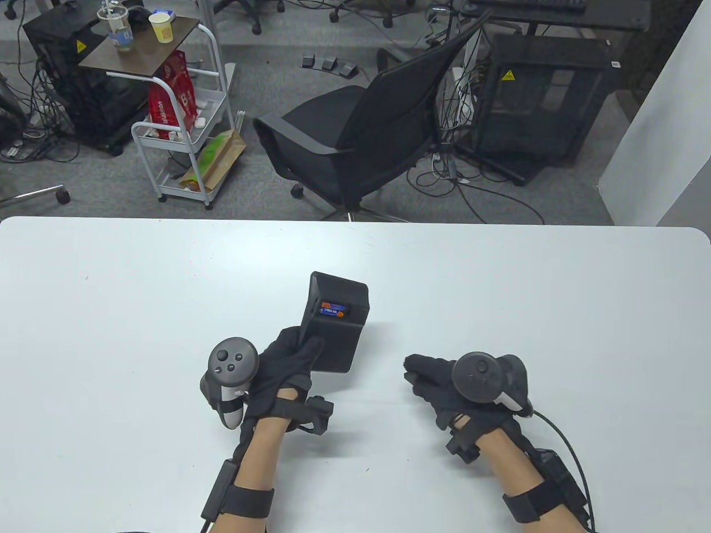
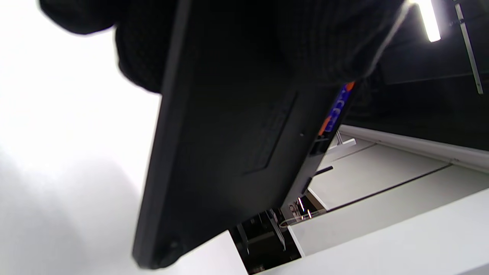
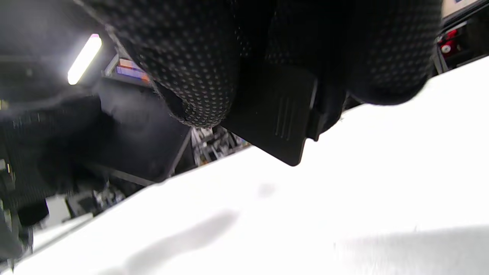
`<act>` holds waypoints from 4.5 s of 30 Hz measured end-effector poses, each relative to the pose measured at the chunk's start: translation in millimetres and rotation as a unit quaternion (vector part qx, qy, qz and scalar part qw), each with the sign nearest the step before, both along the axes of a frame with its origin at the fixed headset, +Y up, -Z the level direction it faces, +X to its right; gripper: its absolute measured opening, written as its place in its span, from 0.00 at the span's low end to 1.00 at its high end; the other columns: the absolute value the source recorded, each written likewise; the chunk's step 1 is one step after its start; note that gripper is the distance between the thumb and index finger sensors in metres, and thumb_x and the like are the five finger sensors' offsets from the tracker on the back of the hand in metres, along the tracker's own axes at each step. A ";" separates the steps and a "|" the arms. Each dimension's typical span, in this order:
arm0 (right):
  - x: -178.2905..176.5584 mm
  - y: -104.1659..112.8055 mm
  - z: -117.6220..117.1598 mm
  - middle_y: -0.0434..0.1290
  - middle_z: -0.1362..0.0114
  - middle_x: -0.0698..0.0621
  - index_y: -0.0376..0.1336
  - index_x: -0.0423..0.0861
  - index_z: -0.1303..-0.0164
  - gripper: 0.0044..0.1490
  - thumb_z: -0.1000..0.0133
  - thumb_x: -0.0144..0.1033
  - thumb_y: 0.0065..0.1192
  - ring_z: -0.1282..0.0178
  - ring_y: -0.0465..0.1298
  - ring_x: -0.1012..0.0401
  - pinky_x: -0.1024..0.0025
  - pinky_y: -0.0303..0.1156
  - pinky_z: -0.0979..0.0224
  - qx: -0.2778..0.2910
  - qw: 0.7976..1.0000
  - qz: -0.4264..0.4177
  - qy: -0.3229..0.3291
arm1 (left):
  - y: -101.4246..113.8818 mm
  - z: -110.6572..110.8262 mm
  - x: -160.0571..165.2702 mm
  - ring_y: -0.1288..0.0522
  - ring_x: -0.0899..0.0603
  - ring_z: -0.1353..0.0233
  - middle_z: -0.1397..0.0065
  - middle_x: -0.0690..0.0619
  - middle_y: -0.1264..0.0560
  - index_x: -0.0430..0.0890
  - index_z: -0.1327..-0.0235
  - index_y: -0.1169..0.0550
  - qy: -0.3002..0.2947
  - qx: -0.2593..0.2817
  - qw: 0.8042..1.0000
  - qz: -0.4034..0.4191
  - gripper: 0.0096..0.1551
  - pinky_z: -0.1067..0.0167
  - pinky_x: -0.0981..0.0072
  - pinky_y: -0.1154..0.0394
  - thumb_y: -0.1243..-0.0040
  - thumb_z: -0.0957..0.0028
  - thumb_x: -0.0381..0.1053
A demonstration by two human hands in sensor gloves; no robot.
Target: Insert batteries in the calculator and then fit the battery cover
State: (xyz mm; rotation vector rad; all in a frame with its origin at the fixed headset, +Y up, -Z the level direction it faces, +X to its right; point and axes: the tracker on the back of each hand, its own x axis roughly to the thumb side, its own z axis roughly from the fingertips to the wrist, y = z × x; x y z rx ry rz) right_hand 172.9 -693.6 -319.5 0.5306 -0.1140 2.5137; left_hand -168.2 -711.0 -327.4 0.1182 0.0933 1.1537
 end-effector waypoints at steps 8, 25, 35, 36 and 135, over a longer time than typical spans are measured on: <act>41.6 12.8 8.9 0.80 0.44 0.43 0.68 0.47 0.38 0.32 0.54 0.28 0.80 0.52 0.87 0.48 0.49 0.83 0.51 0.037 0.994 -0.101 -0.036 | -1.4 1.4 22.4 0.18 0.42 0.42 0.40 0.50 0.17 0.48 0.46 0.20 -0.049 -0.001 0.998 -0.032 0.30 0.43 0.45 0.25 0.33 0.59 0.60; 63.3 26.0 20.0 0.82 0.46 0.45 0.70 0.51 0.40 0.31 0.55 0.29 0.82 0.54 0.88 0.50 0.52 0.84 0.53 0.091 0.981 -0.165 -0.050 | 8.1 11.8 67.9 0.11 0.43 0.50 0.48 0.48 0.11 0.47 0.50 0.16 -0.121 0.042 0.985 -0.119 0.30 0.46 0.46 0.21 0.28 0.63 0.61; 56.1 40.9 32.4 0.84 0.49 0.45 0.72 0.51 0.41 0.31 0.56 0.31 0.84 0.55 0.85 0.49 0.53 0.81 0.52 0.141 0.976 -0.166 -0.021 | 6.5 14.5 84.4 0.11 0.43 0.50 0.48 0.48 0.11 0.48 0.50 0.16 -0.160 0.047 0.974 -0.155 0.30 0.46 0.46 0.21 0.29 0.63 0.61; 53.3 41.6 33.7 0.84 0.49 0.45 0.71 0.51 0.41 0.31 0.56 0.31 0.83 0.55 0.85 0.49 0.53 0.81 0.52 0.146 0.975 -0.166 -0.015 | 6.6 14.9 86.3 0.11 0.43 0.50 0.48 0.48 0.11 0.47 0.50 0.16 -0.163 0.048 0.972 -0.160 0.30 0.46 0.46 0.21 0.29 0.63 0.61; 23.5 13.1 34.9 0.41 0.14 0.38 0.49 0.54 0.19 0.45 0.44 0.52 0.64 0.18 0.47 0.29 0.26 0.47 0.24 0.171 0.984 0.015 0.053 | 28.4 20.7 62.5 0.15 0.41 0.39 0.38 0.48 0.17 0.47 0.43 0.21 -0.028 0.104 0.938 -0.329 0.30 0.37 0.45 0.25 0.35 0.58 0.56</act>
